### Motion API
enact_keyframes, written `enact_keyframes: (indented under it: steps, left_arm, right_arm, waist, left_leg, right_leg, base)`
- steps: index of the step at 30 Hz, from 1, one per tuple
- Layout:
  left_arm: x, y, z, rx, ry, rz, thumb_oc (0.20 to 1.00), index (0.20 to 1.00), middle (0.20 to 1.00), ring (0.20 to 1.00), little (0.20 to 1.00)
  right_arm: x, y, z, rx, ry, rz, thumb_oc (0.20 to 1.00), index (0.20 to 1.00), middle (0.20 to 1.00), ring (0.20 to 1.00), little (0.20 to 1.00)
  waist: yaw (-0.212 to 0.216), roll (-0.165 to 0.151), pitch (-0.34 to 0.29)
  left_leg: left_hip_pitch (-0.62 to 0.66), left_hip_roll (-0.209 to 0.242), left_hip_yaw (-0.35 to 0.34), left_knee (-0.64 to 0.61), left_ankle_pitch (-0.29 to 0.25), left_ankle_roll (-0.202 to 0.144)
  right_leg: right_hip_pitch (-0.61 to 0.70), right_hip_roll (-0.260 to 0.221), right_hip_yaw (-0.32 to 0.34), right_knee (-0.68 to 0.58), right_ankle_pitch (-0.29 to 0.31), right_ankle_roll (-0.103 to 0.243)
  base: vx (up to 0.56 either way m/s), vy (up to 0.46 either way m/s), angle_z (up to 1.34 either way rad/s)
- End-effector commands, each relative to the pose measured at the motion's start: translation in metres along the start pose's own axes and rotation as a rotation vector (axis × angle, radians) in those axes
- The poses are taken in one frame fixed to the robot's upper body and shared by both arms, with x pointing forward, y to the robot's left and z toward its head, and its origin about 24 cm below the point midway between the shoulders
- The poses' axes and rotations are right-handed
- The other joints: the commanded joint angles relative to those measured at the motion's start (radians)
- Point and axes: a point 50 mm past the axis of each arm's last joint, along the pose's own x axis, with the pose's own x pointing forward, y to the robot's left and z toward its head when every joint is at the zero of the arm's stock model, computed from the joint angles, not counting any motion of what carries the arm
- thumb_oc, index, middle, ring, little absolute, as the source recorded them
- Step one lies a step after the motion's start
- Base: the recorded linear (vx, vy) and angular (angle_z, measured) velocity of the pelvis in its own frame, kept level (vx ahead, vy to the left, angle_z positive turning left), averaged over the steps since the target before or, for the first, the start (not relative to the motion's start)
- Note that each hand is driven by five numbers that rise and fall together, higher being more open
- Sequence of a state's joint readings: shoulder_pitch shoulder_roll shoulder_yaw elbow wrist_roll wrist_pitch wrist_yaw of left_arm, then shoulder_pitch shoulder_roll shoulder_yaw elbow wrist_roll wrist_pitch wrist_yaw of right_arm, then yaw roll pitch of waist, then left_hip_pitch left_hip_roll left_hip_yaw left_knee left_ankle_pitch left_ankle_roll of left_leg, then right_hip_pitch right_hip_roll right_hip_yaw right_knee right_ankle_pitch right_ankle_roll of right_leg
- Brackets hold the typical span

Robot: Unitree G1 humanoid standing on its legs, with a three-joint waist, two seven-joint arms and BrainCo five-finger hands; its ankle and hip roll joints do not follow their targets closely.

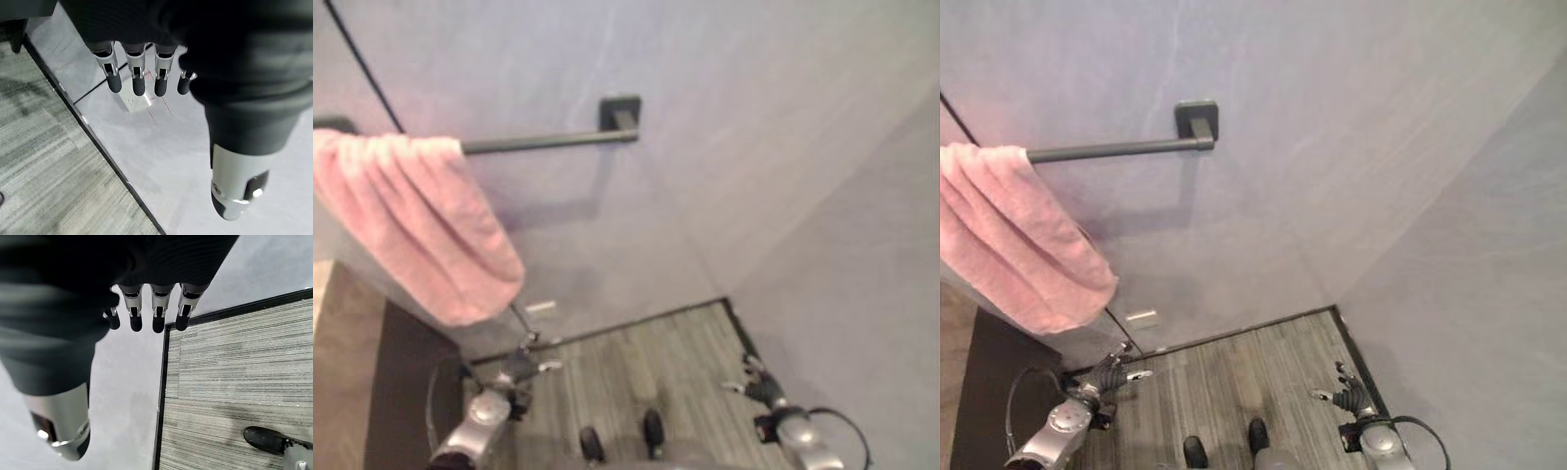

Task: Put brush and paste in cup on sink, flatten towel.

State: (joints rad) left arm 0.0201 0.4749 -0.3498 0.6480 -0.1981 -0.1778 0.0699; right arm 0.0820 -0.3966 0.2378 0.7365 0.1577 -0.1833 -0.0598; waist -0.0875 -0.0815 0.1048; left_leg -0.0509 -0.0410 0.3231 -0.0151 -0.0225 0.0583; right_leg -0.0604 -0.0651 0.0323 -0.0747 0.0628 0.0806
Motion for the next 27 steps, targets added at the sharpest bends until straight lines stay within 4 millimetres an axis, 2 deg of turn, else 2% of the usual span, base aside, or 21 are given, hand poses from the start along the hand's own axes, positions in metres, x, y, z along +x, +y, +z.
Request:
enact_keyframes:
  steps: [1,6,13,16,17,18,19,20,21,22,23,25,27]
  left_arm:
    - [0.009,0.003,0.033,-0.009,-0.139,-0.009,1.0,1.0,1.0,1.0,1.0]
    - [0.004,0.003,0.049,0.011,-0.219,-0.051,1.0,1.0,1.0,1.0,1.0]
    - [-0.007,0.01,0.054,0.021,-0.262,-0.074,1.0,1.0,1.0,1.0,1.0]
    - [-0.013,0.016,0.068,0.021,-0.33,-0.089,1.0,1.0,1.0,1.0,1.0]
    - [-0.015,0.018,0.074,0.02,-0.356,-0.09,1.0,1.0,1.0,1.0,1.0]
    - [-0.015,0.02,0.077,0.015,-0.369,-0.088,1.0,1.0,1.0,1.0,1.0]
    - [-0.015,0.02,0.077,0.014,-0.369,-0.087,1.0,1.0,1.0,1.0,1.0]
    - [-0.017,0.023,0.086,0.007,-0.408,-0.084,1.0,1.0,1.0,1.0,1.0]
    - [-0.016,0.023,0.09,0.004,-0.422,-0.087,1.0,1.0,1.0,1.0,1.0]
    - [-0.015,0.024,0.095,0.006,-0.437,-0.089,1.0,1.0,1.0,1.0,1.0]
    - [-0.015,0.026,0.101,0.012,-0.46,-0.092,1.0,1.0,1.0,1.0,1.0]
    - [-0.015,0.031,0.11,0.028,-0.491,-0.08,1.0,1.0,1.0,1.0,1.0]
    - [-0.016,0.031,0.112,0.017,-0.502,-0.084,1.0,1.0,1.0,1.0,1.0]
  right_arm:
    - [0.006,-0.034,0.028,0.001,-0.12,-0.097,1.0,1.0,1.0,1.0,1.0]
    - [0.001,-0.048,0.023,0.03,-0.108,-0.146,1.0,1.0,1.0,1.0,1.0]
    - [-0.004,-0.056,0.02,0.042,-0.11,-0.153,1.0,1.0,1.0,1.0,1.0]
    - [-0.004,-0.058,0.022,0.026,-0.122,-0.143,1.0,1.0,1.0,1.0,1.0]
    - [-0.002,-0.058,0.024,0.014,-0.123,-0.139,1.0,1.0,1.0,1.0,1.0]
    - [-0.001,-0.058,0.024,0.008,-0.12,-0.138,1.0,1.0,1.0,1.0,1.0]
    - [-0.001,-0.058,0.025,0.008,-0.121,-0.138,1.0,1.0,1.0,1.0,1.0]
    - [0.0,-0.057,0.023,0.002,-0.107,-0.137,1.0,1.0,1.0,1.0,1.0]
    - [-0.001,-0.058,0.02,0.004,-0.101,-0.145,1.0,1.0,1.0,1.0,1.0]
    - [-0.002,-0.06,0.018,0.01,-0.094,-0.159,1.0,1.0,1.0,1.0,1.0]
    - [-0.002,-0.062,0.019,0.017,-0.098,-0.168,1.0,1.0,1.0,1.0,1.0]
    - [-0.001,-0.062,0.023,0.027,-0.111,-0.174,1.0,1.0,1.0,1.0,1.0]
    - [-0.001,-0.061,0.023,0.033,-0.113,-0.171,1.0,1.0,1.0,1.0,1.0]
  waist:
    - [-0.006,0.02,0.028]
    - [-0.011,0.034,0.03]
    - [-0.002,0.039,0.038]
    - [0.016,0.035,0.059]
    - [0.025,0.032,0.071]
    - [0.028,0.035,0.076]
    - [0.025,0.036,0.075]
    - [0.022,0.034,0.072]
    - [0.008,0.028,0.064]
    - [0.003,0.026,0.061]
    - [0.002,0.027,0.058]
    - [-0.003,0.04,0.055]
    - [-0.004,0.048,0.049]
  left_leg:
    - [0.013,0.089,-0.054,0.149,-0.073,-0.046]
    - [0.023,0.101,-0.109,0.119,-0.024,-0.081]
    - [0.015,0.108,-0.161,0.166,-0.017,-0.093]
    - [-0.048,0.1,-0.242,0.314,-0.007,-0.106]
    - [-0.081,0.084,-0.284,0.381,0.0,-0.105]
    - [-0.104,0.074,-0.322,0.413,0.003,-0.107]
    - [-0.108,0.074,-0.325,0.417,0.002,-0.107]
    - [-0.095,0.084,-0.329,0.347,-0.009,-0.097]
    - [-0.065,0.118,-0.279,0.233,0.016,-0.096]
    - [-0.068,0.139,-0.262,0.174,0.032,-0.097]
    - [-0.062,0.141,-0.279,0.108,0.043,-0.098]
    - [-0.051,0.133,-0.319,0.055,0.07,-0.108]
    - [-0.042,0.13,-0.316,0.061,0.047,-0.105]
  right_leg:
    - [0.036,0.059,0.001,0.05,-0.106,-0.009]
    - [0.057,0.078,-0.043,0.063,-0.148,-0.047]
    - [0.086,0.091,-0.073,0.073,-0.177,-0.075]
    - [0.109,0.104,-0.075,0.077,-0.189,-0.099]
    - [0.11,0.107,-0.071,0.08,-0.188,-0.104]
    - [0.108,0.111,-0.074,0.083,-0.187,-0.106]
    - [0.106,0.112,-0.077,0.084,-0.187,-0.107]
    - [0.103,0.106,-0.09,0.088,-0.193,-0.103]
    - [0.098,0.095,-0.114,0.094,-0.202,-0.101]
    - [0.091,0.086,-0.131,0.099,-0.202,-0.1]
    - [0.085,0.077,-0.14,0.101,-0.203,-0.098]
    - [0.082,0.067,-0.135,0.104,-0.203,-0.085]
    - [0.086,0.061,-0.124,0.104,-0.206,-0.079]
  base:
    - [0.06,-0.28,0.33]
    - [0.06,-0.302,0.32]
    - [0.02,-0.171,0.32]
    - [-0.04,-0.141,0.16]
    - [-0.08,-0.055,0.12]
    - [-0.06,-0.026,0.1]
    - [-0.01,-0.004,0.13]
    - [0.02,-0.011,0.04]
    - [0.01,0.01,0.04]
    - [0.0,0.05,0.16]
    - [0.01,0.134,0.38]
    - [0.1,0.256,0.72]
    - [0.17,0.309,0.16]
